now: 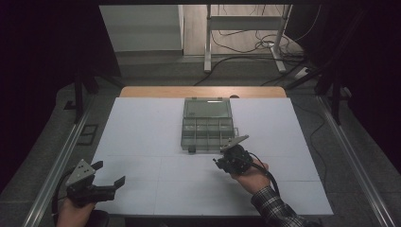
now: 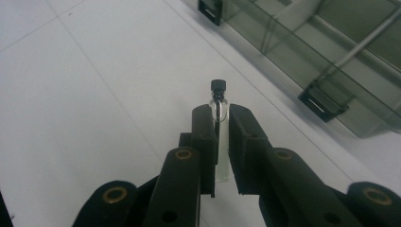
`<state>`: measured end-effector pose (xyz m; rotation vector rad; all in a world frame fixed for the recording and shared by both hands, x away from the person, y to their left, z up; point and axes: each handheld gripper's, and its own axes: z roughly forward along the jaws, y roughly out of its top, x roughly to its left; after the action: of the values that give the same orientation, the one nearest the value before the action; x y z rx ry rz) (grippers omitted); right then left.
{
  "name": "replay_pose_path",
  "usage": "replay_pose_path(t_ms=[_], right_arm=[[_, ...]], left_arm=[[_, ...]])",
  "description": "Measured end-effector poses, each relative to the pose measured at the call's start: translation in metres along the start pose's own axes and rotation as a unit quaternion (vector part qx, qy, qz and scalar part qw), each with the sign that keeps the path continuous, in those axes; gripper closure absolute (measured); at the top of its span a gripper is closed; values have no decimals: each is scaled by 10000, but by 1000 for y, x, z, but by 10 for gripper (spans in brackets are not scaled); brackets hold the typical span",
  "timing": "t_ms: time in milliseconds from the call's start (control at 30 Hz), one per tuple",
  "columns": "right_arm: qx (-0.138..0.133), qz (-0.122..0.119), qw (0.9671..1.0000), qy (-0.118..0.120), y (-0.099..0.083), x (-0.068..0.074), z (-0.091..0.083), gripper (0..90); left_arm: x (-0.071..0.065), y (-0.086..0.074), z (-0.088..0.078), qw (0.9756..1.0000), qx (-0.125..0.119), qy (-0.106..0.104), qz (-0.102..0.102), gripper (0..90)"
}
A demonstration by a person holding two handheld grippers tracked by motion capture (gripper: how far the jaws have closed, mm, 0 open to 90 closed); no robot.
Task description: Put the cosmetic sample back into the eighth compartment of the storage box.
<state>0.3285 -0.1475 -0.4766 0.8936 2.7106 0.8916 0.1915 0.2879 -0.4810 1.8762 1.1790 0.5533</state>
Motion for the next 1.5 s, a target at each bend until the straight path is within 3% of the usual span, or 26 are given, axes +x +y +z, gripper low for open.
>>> replay_pose_path(t_ms=[267, 1500], right_arm=[[-101, 121, 9999, 14, 3, -9, -3, 809], [-275, 277, 9982, -448, 22, -43, -1, 809]], left_arm=[[0, 0, 0, 10000, -2, 0, -4, 20], [0, 0, 0, 10000, -4, 0, -17, 21]])
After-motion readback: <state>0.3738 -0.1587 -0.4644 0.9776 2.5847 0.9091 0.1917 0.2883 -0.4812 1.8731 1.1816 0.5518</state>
